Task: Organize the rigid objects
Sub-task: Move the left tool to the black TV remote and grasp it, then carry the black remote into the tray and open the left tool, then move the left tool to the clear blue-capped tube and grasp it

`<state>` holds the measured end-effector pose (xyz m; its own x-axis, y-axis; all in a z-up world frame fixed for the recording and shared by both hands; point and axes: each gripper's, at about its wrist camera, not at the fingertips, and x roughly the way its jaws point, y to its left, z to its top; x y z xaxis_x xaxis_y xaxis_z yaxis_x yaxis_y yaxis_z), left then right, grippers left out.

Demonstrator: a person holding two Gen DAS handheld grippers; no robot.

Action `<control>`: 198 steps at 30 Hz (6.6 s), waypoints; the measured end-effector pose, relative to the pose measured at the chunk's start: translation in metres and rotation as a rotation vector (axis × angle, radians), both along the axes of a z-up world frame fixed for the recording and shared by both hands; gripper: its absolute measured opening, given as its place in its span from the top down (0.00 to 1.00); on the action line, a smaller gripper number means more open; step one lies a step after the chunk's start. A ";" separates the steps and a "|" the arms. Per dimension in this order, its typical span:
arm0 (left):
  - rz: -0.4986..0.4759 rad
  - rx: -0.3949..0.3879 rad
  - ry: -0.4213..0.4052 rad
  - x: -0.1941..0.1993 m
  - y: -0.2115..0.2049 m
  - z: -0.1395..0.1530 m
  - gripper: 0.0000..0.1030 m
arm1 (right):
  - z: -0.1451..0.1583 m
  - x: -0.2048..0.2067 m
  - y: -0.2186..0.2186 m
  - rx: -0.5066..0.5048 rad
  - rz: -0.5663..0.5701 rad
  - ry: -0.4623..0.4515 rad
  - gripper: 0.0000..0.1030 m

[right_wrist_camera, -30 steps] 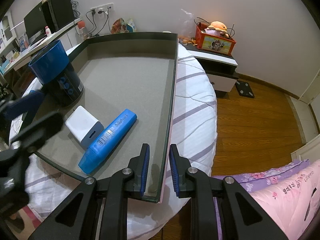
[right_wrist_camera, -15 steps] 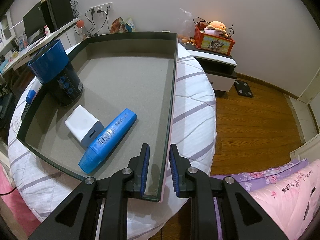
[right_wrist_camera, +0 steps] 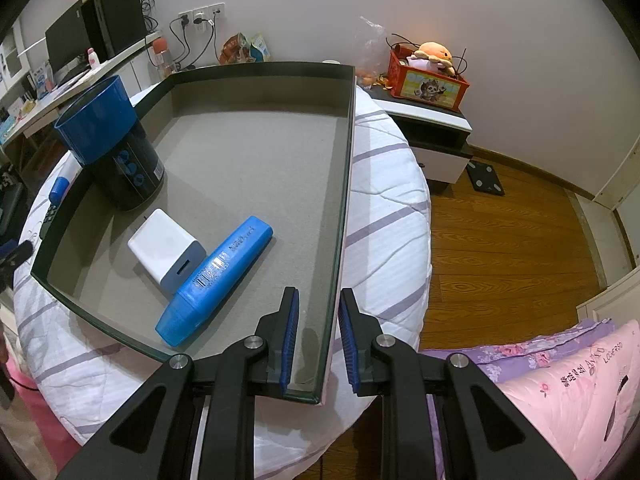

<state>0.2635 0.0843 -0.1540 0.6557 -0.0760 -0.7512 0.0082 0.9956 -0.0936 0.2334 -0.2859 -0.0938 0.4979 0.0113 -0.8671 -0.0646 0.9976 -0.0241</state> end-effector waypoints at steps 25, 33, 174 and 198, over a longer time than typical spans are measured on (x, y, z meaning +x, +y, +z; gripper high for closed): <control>-0.003 0.041 0.035 -0.008 0.021 -0.009 0.55 | 0.002 0.000 0.004 -0.016 0.001 0.005 0.72; -0.017 0.088 0.050 -0.016 0.022 -0.008 0.51 | 0.002 0.000 0.005 -0.017 0.001 0.005 0.72; -0.064 0.053 0.087 -0.020 0.004 -0.003 0.75 | -0.001 0.002 0.008 -0.002 0.002 0.002 0.70; -0.093 -0.029 0.030 -0.001 0.003 0.001 0.75 | -0.001 0.001 0.006 -0.001 0.002 0.004 0.70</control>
